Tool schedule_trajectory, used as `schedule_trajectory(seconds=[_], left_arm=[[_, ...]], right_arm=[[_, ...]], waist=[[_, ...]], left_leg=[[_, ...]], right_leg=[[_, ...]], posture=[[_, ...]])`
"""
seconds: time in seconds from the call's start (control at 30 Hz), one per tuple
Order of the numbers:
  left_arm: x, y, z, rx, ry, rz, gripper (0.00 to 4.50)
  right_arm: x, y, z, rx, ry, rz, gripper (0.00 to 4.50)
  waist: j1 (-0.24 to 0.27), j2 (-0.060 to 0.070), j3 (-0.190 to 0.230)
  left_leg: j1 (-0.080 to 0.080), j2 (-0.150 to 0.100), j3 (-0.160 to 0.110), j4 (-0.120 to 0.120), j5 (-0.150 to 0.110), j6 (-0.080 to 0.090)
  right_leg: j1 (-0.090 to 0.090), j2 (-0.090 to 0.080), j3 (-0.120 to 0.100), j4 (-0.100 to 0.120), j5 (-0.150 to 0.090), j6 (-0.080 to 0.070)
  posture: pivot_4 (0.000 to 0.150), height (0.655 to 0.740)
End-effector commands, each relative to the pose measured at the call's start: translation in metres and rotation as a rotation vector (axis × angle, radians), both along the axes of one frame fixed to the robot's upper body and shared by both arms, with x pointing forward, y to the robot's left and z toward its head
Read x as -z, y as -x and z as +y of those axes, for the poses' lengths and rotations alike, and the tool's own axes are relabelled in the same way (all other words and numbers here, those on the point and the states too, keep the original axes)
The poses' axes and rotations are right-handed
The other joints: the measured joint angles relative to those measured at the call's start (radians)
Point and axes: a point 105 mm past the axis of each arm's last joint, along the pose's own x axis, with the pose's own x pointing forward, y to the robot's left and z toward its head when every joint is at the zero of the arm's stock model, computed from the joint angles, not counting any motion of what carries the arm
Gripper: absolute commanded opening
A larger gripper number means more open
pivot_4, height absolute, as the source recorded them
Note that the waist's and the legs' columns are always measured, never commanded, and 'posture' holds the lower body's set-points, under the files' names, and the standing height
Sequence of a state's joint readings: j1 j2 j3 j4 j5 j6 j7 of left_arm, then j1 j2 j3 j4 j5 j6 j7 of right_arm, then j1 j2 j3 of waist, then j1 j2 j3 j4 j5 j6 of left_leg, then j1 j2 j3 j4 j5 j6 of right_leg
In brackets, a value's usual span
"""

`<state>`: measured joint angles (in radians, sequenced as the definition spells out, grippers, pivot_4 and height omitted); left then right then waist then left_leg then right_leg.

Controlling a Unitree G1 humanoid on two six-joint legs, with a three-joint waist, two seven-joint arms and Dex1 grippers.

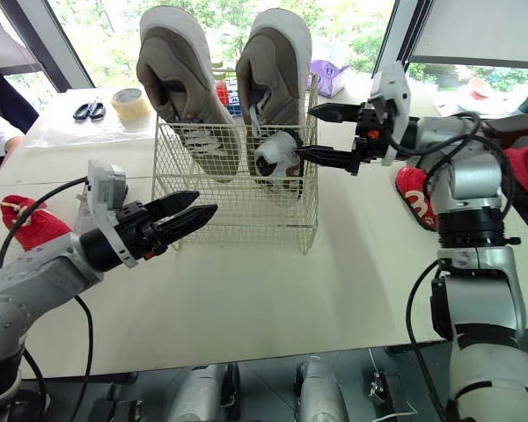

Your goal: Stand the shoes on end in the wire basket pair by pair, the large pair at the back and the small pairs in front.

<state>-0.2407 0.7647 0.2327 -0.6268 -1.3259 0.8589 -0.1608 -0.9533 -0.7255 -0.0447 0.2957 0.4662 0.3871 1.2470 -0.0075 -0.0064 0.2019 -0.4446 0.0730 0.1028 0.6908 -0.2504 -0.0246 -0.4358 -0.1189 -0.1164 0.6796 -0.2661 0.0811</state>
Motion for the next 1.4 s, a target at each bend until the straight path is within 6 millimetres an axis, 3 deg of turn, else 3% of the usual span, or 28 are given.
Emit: schedule_trajectory(seconds=[0.03,0.17,0.27,0.33,0.4,0.47,0.5,0.6,0.77,0.93,1.1,1.3,1.4], left_arm=[[-0.012,-0.005,0.017,-0.102,-0.088,-0.044,3.23],[-0.028,-0.008,0.030,-0.130,-0.156,-0.053,3.23],[-0.054,-0.010,0.046,-0.143,-0.048,-0.073,3.23],[-0.087,-0.003,0.066,-0.066,0.146,-0.084,3.78],[-0.104,-0.020,0.106,-0.260,0.106,-0.128,4.44],[-0.101,-0.037,0.133,-0.404,-0.017,-0.095,4.44],[-0.099,-0.042,0.138,-0.410,-0.054,-0.079,4.44],[-0.087,-0.072,0.166,-0.542,-0.179,-0.005,4.44],[-0.063,-0.105,0.215,-0.775,-0.318,0.210,4.44],[-0.047,-0.126,0.221,-0.765,-0.446,0.329,4.44],[-0.026,-0.135,0.221,-0.768,-0.541,0.419,4.44],[0.027,-0.140,0.215,-0.741,-0.658,0.517,4.44],[0.040,-0.141,0.218,-0.757,-0.696,0.519,3.18]], right_arm=[[-0.032,0.020,-0.010,0.021,-0.060,-0.067,4.45],[-0.047,0.031,-0.022,0.076,-0.120,-0.074,4.45],[-0.051,0.038,-0.026,0.089,-0.148,-0.059,4.45],[-0.061,0.047,-0.027,0.086,-0.160,-0.060,4.50],[-0.075,0.067,-0.014,-0.028,-0.184,-0.008,4.50],[-0.077,0.083,0.004,-0.134,-0.154,0.047,4.50],[-0.073,0.090,0.013,-0.179,-0.116,0.067,4.50],[-0.051,0.113,0.037,-0.319,0.032,0.137,4.50],[-0.031,0.122,0.060,-0.394,0.078,0.104,4.50],[0.001,0.116,0.062,-0.322,0.108,0.128,4.50],[0.004,0.118,0.061,-0.281,0.083,0.132,4.50],[0.003,0.118,0.055,-0.229,0.078,0.128,4.50],[0.000,0.117,0.055,-0.218,0.075,0.122,4.50]], waist=[[-0.001,0.000,0.000],[0.000,0.000,0.000],[-0.001,0.000,0.000],[-0.002,0.000,0.000],[-0.003,0.000,0.001],[-0.007,0.000,0.001],[-0.007,0.000,0.000],[0.004,-0.001,0.000],[0.019,-0.004,0.000],[0.027,-0.010,-0.001],[0.018,-0.011,-0.001],[0.015,-0.011,-0.001],[0.014,-0.011,-0.001]], left_leg=[[0.000,0.000,0.000,0.000,0.000,0.000],[0.000,0.000,-0.001,-0.001,-0.001,0.001],[0.001,0.000,0.000,-0.002,-0.001,0.002],[0.000,0.000,0.000,-0.003,-0.001,0.002],[0.000,0.000,0.000,-0.005,-0.001,0.001],[0.000,0.000,0.000,-0.007,-0.001,0.001],[0.001,-0.001,0.001,-0.008,-0.001,0.001],[0.002,0.000,0.001,-0.009,-0.001,0.001],[-0.001,-0.001,0.001,-0.008,-0.001,0.002],[-0.007,-0.001,0.002,-0.007,0.002,-0.003],[-0.011,-0.001,0.002,-0.005,0.002,-0.002],[-0.010,-0.001,0.002,-0.005,0.002,-0.002],[-0.010,-0.001,0.002,-0.005,0.002,-0.002]], right_leg=[[0.000,0.000,0.000,0.000,0.000,0.000],[0.000,0.000,0.000,0.000,0.000,0.000],[0.000,0.000,0.000,0.000,0.000,0.000],[-0.001,0.000,0.000,0.000,0.000,0.000],[-0.004,0.000,0.000,0.000,0.000,-0.001],[-0.005,0.000,0.000,0.000,0.000,-0.001],[-0.005,0.001,0.001,0.000,0.000,-0.001],[-0.004,0.001,0.001,0.000,-0.001,-0.002],[-0.006,0.001,0.000,-0.002,0.000,-0.002],[-0.008,0.001,-0.001,-0.002,-0.001,-0.001],[-0.010,0.001,-0.001,-0.003,0.000,0.000],[-0.011,0.001,-0.001,-0.003,0.000,0.000],[-0.011,0.000,0.000,-0.002,0.000,0.000]], posture=[[0.150,0.6938],[0.150,0.6938],[0.150,0.6938],[0.150,0.6938],[0.150,0.6938],[0.150,0.6938],[0.150,0.6938],[0.150,0.6938],[0.150,0.6938],[0.150,0.6938],[0.150,0.6938],[0.150,0.6938],[0.150,0.6938]])
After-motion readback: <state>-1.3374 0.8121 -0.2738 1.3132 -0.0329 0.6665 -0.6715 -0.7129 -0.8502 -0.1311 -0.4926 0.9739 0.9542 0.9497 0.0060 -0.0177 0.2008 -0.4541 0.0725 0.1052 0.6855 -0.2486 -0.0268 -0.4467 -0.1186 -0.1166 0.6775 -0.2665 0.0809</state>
